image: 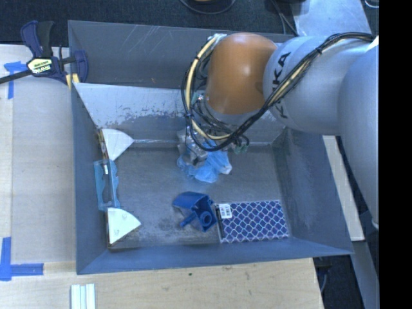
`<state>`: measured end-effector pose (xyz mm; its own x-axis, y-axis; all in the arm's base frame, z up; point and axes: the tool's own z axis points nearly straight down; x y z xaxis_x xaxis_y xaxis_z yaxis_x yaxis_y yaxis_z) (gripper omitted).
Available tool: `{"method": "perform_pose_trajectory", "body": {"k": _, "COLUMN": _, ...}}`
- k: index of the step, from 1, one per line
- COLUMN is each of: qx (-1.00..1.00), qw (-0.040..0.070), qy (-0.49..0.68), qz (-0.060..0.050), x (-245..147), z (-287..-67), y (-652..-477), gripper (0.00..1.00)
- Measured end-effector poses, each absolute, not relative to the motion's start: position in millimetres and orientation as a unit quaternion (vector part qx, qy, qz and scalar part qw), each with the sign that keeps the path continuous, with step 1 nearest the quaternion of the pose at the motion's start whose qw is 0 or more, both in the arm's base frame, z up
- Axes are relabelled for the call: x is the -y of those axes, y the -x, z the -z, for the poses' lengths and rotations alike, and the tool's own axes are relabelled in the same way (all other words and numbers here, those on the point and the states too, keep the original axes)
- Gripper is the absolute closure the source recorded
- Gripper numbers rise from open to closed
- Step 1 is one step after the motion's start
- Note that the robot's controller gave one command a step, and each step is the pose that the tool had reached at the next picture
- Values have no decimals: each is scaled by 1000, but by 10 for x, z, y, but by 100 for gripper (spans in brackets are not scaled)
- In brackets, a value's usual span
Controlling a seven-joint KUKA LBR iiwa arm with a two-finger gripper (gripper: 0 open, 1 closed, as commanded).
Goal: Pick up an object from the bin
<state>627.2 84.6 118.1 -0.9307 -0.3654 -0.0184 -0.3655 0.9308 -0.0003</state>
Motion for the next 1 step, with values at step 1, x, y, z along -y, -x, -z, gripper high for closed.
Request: {"method": "perform_pose_trajectory", "body": {"k": 1, "qx": -987, "qw": 10, "qy": 162, "qz": -2, "x": -775, "z": -1252, "y": -6205, "gripper": 100}}
